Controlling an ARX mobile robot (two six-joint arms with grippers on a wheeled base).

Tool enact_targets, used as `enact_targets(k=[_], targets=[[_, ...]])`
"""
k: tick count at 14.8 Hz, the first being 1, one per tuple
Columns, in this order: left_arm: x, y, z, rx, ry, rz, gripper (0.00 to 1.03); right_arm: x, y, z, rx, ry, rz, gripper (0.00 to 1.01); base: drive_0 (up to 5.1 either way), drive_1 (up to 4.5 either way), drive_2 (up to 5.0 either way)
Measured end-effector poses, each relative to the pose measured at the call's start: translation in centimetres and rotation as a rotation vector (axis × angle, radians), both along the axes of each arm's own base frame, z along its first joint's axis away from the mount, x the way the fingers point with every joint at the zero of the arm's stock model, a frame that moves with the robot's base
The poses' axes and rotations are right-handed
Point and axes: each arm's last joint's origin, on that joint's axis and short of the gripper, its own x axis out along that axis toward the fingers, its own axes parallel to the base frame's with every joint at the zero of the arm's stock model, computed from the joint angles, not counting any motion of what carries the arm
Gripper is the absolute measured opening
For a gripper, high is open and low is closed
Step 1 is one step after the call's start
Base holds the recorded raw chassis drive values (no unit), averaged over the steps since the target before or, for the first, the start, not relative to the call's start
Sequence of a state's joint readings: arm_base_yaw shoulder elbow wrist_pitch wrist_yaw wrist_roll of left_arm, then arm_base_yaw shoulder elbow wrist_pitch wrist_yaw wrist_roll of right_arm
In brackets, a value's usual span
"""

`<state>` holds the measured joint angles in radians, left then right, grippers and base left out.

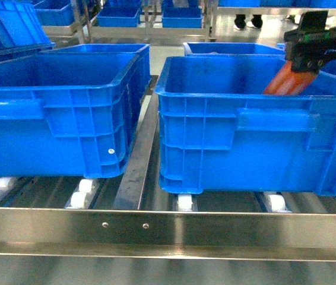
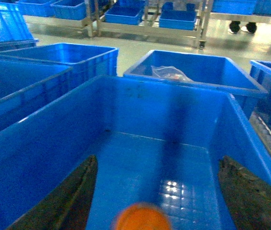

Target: Sort blue parts and orange caps into right shelf containers

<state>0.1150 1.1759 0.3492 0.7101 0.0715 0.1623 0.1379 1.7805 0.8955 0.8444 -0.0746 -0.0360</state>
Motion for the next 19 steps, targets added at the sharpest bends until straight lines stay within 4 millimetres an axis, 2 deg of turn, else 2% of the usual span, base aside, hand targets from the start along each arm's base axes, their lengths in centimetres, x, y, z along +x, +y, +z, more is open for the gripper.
enact_targets(k=[1, 2, 3, 4, 5, 6, 7, 8, 9, 10, 11, 14, 15, 16, 17, 19], targets=[[0.0, 0.0, 0.0, 0.000, 0.000, 0.000, 0.45, -1.5, -0.2, 0.2, 0.003, -0.025, 0.015, 0.85, 0.0, 0.00, 0.0], [0.0, 0.0, 0.0, 0.000, 0.001, 0.000, 0.45, -3.9, -0.8, 1.9, 0.006, -0.079, 0.041, 0.97, 0.0, 0.00, 0.0], [0.0, 0.0, 0.0, 0.000, 0.000, 0.001, 0.45, -5.7, -1.5, 2.6, 0.000, -0.115, 0.044, 1.00, 0.0, 0.00, 0.0], [0.0, -0.2, 0.0, 0.008, 0.046, 0.049, 0.45, -7.1, -2.1, 2.3, -0.009, -0.100, 0.043, 0.97, 0.0, 0.00, 0.0], [0.1, -0.9, 0.2, 0.032, 0.108, 0.145, 0.45, -8.1, -2.4, 1.2, -0.021, -0.058, 0.044, 0.98, 0.0, 0.00, 0.0], [0.6, -1.5, 1.3, 0.062, 0.132, 0.243, 0.45, -9.5, -2.7, -1.5, -0.039, 0.055, 0.037, 0.98, 0.0, 0.00, 0.0], [1.3, -2.0, 2.7, 0.066, 0.102, 0.267, 0.45, -9.8, -2.7, -2.7, -0.047, 0.108, 0.043, 0.98, 0.0, 0.00, 0.0], [2.9, -2.9, 5.1, 0.052, 0.030, 0.240, 0.45, -9.7, -2.7, -2.3, -0.050, 0.081, 0.042, 0.98, 0.0, 0.00, 0.0], [4.1, -3.0, 6.3, 0.042, -0.014, 0.216, 0.45, -9.6, -2.7, -1.7, -0.051, 0.054, 0.042, 0.98, 0.0, 0.00, 0.0], [6.3, -2.9, 7.0, 0.038, -0.046, 0.185, 0.45, -9.6, -2.7, -1.4, -0.052, 0.040, 0.043, 0.98, 0.0, 0.00, 0.0], [7.9, -2.9, 7.2, 0.044, -0.056, 0.167, 0.45, -9.6, -2.7, -1.5, -0.053, 0.047, 0.043, 0.98, 0.0, 0.00, 0.0], [14.6, -2.2, 6.7, 0.051, -0.004, 0.154, 0.45, -9.6, -2.7, -1.5, -0.054, 0.049, 0.043, 0.98, 0.0, 0.00, 0.0], [16.9, -2.0, 6.8, 0.052, -0.023, 0.161, 0.53, -9.6, -2.7, -1.5, -0.054, 0.049, 0.043, 0.98, 0.0, 0.00, 0.0], [17.9, -1.9, 6.9, 0.036, -0.036, 0.130, 0.62, -9.6, -2.7, -1.5, -0.054, 0.049, 0.043, 0.98, 0.0, 0.00, 0.0], [17.2, -2.2, 6.4, 0.025, -0.049, 0.099, 0.75, -9.6, -2.7, -1.5, -0.054, 0.049, 0.043, 0.98, 0.0, 0.00, 0.0], [13.2, -3.4, 6.2, -0.004, -0.062, 0.049, 0.97, -9.6, -2.7, -1.5, -0.054, 0.048, 0.043, 0.98, 0.0, 0.00, 0.0]])
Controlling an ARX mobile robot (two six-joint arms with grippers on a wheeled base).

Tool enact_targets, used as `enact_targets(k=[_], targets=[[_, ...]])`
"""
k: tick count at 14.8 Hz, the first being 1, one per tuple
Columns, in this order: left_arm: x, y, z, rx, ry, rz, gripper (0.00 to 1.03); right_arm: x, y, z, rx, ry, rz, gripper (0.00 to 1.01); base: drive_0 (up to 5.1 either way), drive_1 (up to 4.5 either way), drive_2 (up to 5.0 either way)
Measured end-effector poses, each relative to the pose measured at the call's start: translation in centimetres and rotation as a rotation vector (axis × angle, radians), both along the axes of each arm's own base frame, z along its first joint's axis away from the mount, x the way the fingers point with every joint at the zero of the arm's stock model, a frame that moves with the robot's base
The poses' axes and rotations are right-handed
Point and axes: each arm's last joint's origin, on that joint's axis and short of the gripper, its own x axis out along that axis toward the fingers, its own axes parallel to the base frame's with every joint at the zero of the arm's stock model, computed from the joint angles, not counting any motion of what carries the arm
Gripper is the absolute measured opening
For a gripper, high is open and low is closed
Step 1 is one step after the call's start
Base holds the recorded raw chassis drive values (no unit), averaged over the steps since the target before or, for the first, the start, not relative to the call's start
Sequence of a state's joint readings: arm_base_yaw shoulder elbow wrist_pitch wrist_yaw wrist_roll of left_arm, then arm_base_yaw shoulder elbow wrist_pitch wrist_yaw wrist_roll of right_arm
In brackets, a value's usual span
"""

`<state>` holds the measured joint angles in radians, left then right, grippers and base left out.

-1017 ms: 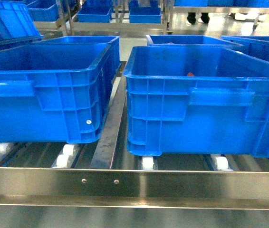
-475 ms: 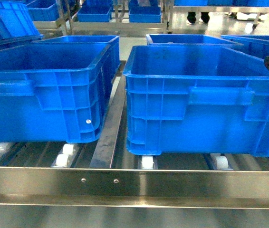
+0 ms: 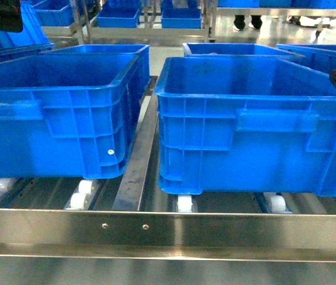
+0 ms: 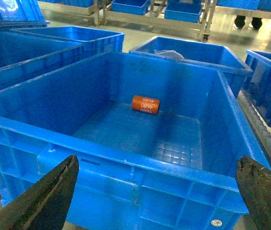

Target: Sort blue parts and orange caps into right shelf containers

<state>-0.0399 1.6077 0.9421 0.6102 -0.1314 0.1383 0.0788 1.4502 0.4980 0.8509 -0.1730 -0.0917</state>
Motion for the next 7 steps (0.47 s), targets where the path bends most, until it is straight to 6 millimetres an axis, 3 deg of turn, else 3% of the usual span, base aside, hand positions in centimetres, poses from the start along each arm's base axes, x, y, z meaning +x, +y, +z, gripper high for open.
enact_targets(k=[2, 4, 5, 6, 7], targets=[[-4.7, -0.1, -0.4, -0.026, -0.069, -0.005, 0.98, 0.0, 0.0, 0.0, 0.000, 0.000, 0.000, 0.98, 0.0, 0.00, 0.0], [-7.7, 0.6, -5.2, 0.013, -0.044, 0.077, 0.97, -0.1, 0.2, 0.1, 0.012, -0.041, -0.040, 0.94, 0.0, 0.00, 0.0], [-9.7, 1.2, -8.9, -0.038, 0.013, -0.016, 0.83, -1.2, -0.1, 0.0, 0.048, -0.099, -0.179, 0.80, 0.0, 0.00, 0.0], [-11.5, 1.2, -10.0, -0.092, 0.029, -0.059, 0.71, -2.6, -0.6, -0.5, 0.058, -0.091, -0.239, 0.69, 0.0, 0.00, 0.0], [-12.3, 1.1, -9.1, -0.111, -0.057, -0.080, 0.60, -3.8, -1.0, -0.9, 0.066, -0.081, -0.253, 0.57, 0.0, 0.00, 0.0]])
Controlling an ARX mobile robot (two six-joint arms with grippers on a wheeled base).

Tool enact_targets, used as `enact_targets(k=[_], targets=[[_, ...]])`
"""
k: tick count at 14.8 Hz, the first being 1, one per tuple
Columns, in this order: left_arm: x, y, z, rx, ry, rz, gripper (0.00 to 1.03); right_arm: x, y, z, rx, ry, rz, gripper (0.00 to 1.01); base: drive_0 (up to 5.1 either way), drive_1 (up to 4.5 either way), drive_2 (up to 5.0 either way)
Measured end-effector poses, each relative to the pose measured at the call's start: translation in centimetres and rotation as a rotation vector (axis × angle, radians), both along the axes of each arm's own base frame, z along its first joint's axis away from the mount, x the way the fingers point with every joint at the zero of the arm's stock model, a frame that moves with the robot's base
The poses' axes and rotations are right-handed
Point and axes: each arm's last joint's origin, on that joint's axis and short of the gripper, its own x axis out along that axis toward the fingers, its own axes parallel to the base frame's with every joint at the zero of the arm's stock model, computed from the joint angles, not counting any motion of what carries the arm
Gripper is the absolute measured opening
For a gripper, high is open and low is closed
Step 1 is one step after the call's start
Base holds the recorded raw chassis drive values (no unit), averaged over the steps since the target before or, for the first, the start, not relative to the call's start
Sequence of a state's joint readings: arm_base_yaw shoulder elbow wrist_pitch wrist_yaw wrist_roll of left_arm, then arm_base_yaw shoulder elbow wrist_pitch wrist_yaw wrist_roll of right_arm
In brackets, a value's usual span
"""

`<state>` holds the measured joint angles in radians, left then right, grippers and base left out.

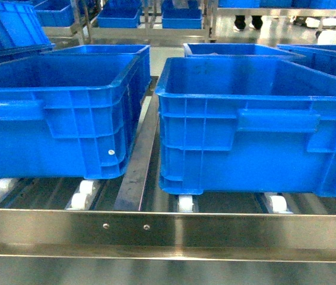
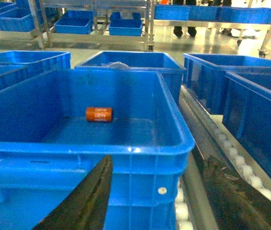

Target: Sort blue parts and orange caps into right shelf containers

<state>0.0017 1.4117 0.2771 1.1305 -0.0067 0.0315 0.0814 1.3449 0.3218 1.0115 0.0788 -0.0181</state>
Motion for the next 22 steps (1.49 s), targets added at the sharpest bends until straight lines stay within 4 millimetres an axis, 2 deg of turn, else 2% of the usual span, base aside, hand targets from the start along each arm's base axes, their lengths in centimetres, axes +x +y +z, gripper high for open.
enact_targets(k=[1, 3, 5, 6, 8, 10, 13, 17, 22], targets=[[-0.5, -0.1, 0.7, -0.007, -0.051, -0.009, 0.49, -0.9, -0.2, -0.2, 0.003, -0.001, -0.004, 0.46, 0.0, 0.00, 0.0], [-2.9, -0.1, -1.1, -0.022, 0.046, -0.009, 0.26, -2.8, -0.8, -0.4, 0.004, -0.004, -0.004, 0.22, 0.0, 0.00, 0.0], [-4.3, -0.1, -0.3, -0.030, -0.002, -0.007, 0.01, -4.4, -1.8, -0.8, 0.006, 0.000, -0.012, 0.02, 0.0, 0.00, 0.0], [-4.9, -0.1, -0.2, -0.028, -0.006, -0.008, 0.02, -5.2, -1.7, -1.1, 0.009, -0.041, -0.005, 0.02, 0.0, 0.00, 0.0], [-6.3, 0.0, -0.8, -0.028, 0.030, -0.005, 0.02, -6.5, -1.7, -2.4, 0.010, 0.030, -0.004, 0.02, 0.0, 0.00, 0.0], [-7.2, -0.1, -0.3, -0.028, 0.005, -0.008, 0.02, -7.3, -1.7, -1.7, 0.011, -0.006, -0.004, 0.02, 0.0, 0.00, 0.0], [-8.7, 0.0, -0.5, -0.028, 0.014, -0.007, 0.02, -8.8, -1.7, -2.0, 0.011, 0.010, -0.004, 0.02, 0.0, 0.00, 0.0], [-10.2, -0.1, 0.2, -0.028, -0.011, -0.007, 0.02, -10.4, -1.7, -1.3, 0.011, -0.018, -0.003, 0.02, 0.0, 0.00, 0.0], [-11.2, -0.1, 0.4, -0.028, -0.017, -0.007, 0.02, -11.5, -1.7, -1.1, 0.011, -0.023, -0.003, 0.02, 0.0, 0.00, 0.0]])
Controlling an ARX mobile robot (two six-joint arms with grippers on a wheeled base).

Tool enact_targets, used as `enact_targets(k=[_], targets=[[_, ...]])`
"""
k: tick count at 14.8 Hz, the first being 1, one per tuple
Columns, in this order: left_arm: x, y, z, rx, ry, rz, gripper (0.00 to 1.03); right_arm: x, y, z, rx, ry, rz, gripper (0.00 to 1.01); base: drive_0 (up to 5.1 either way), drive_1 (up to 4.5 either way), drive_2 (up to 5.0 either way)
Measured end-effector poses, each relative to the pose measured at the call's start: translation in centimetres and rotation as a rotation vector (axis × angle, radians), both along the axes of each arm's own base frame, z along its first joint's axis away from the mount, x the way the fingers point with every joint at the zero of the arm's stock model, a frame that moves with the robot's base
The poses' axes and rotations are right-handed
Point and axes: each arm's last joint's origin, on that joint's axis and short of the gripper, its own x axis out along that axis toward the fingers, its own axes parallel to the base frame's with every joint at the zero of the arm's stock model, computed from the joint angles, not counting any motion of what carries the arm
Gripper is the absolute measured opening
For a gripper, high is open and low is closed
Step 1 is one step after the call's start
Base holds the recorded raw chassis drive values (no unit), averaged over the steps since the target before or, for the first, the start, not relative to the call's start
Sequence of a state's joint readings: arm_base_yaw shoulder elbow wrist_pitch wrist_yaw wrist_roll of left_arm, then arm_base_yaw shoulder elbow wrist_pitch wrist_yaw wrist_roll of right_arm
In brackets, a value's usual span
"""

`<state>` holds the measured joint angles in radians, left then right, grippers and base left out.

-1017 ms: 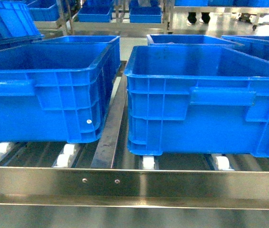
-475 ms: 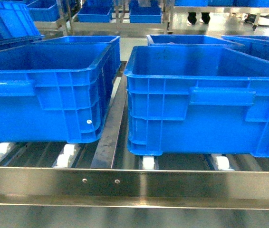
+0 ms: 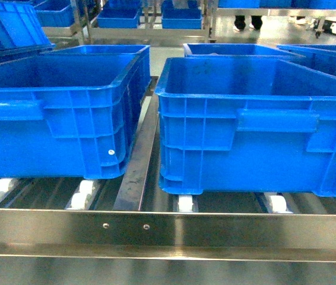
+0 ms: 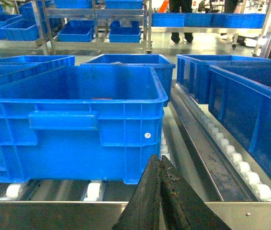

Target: Sort blue parts and orange caps into right shelf containers

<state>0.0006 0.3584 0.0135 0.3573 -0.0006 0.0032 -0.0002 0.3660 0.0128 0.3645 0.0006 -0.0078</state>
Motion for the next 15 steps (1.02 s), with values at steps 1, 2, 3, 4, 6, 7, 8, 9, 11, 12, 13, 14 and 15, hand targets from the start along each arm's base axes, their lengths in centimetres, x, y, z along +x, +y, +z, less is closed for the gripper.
enact_targets(k=[1, 2, 3, 4, 6, 7, 8, 9, 11, 12, 13, 14, 15], targets=[[-0.1, 0.0, 0.0, 0.000, -0.002, 0.000, 0.02, -0.2, 0.0, 0.0, 0.000, -0.002, 0.000, 0.02, 0.0, 0.00, 0.0], [-0.3, 0.0, 0.0, 0.000, 0.000, 0.000, 0.02, -0.3, 0.0, 0.0, 0.000, -0.002, 0.000, 0.02, 0.0, 0.00, 0.0], [-0.4, 0.0, 0.0, 0.000, -0.003, 0.000, 0.02, -0.4, 0.0, 0.0, 0.000, -0.002, 0.000, 0.02, 0.0, 0.00, 0.0], [-0.5, 0.0, 0.0, 0.000, -0.002, 0.000, 0.02, -0.5, 0.0, 0.0, 0.000, -0.001, 0.000, 0.02, 0.0, 0.00, 0.0], [-0.7, 0.0, 0.0, 0.000, -0.002, 0.000, 0.02, -0.7, 0.0, 0.0, 0.000, -0.003, 0.000, 0.02, 0.0, 0.00, 0.0], [-0.9, 0.0, 0.0, 0.000, -0.003, 0.000, 0.02, -0.9, 0.0, 0.0, 0.000, -0.002, 0.000, 0.02, 0.0, 0.00, 0.0], [-1.0, 0.0, 0.0, 0.000, -0.003, 0.000, 0.02, -1.0, 0.0, 0.0, 0.000, -0.002, 0.000, 0.02, 0.0, 0.00, 0.0], [-1.1, 0.0, 0.0, 0.000, -0.001, 0.000, 0.02, -1.1, 0.0, 0.0, 0.000, -0.002, 0.000, 0.02, 0.0, 0.00, 0.0], [-1.3, 0.0, 0.0, 0.000, -0.002, 0.000, 0.02, -1.3, 0.0, 0.0, 0.000, -0.001, 0.000, 0.02, 0.0, 0.00, 0.0], [-1.7, 0.0, -0.4, 0.000, 0.031, 0.000, 0.02, -1.4, 0.0, -0.2, 0.000, 0.011, 0.000, 0.02, 0.0, 0.00, 0.0], [-2.2, 0.0, -0.6, -0.001, 0.036, 0.005, 0.02, -2.2, 0.0, -0.6, 0.000, 0.043, -0.002, 0.02, 0.0, 0.00, 0.0], [-2.3, 0.0, -0.1, 0.000, -0.003, 0.003, 0.02, -2.4, 0.0, -0.1, 0.001, -0.011, 0.000, 0.02, 0.0, 0.00, 0.0], [-2.3, 0.0, -0.5, -0.001, 0.019, 0.004, 0.02, -2.4, 0.0, -0.4, 0.001, 0.016, 0.000, 0.02, 0.0, 0.00, 0.0]])
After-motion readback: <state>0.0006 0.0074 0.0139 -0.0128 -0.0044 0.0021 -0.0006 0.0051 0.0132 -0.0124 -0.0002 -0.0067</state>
